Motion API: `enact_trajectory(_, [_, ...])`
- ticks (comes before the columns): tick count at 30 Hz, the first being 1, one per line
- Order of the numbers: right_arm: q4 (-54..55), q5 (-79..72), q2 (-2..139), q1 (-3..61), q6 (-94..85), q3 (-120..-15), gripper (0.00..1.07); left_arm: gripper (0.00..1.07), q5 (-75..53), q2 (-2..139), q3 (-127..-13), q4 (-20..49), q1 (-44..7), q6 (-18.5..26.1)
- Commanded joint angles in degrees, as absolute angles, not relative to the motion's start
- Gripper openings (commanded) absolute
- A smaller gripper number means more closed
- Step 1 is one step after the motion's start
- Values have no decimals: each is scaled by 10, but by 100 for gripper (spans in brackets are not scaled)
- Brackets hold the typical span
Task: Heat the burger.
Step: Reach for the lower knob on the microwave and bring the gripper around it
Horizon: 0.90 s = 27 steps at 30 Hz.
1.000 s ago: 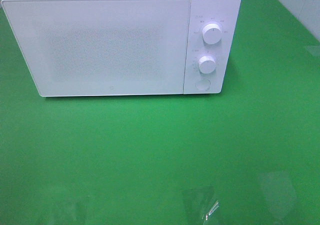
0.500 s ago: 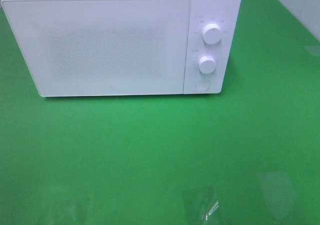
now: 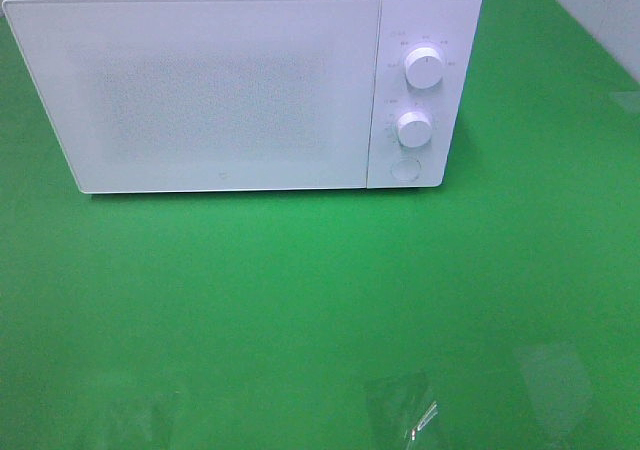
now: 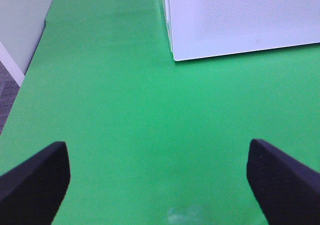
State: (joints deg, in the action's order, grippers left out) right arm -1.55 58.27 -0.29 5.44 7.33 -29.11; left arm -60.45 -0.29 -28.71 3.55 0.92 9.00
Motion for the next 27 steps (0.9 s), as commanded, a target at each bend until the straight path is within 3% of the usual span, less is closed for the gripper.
enact_trajectory(1, [-18,574,-13,53,70,-292,73,88,-596,-17,-286,38,11,86])
enact_trajectory(27, [-19,574,-10,53,72,-292,73,88,-596,-17,-286,38,11,86])
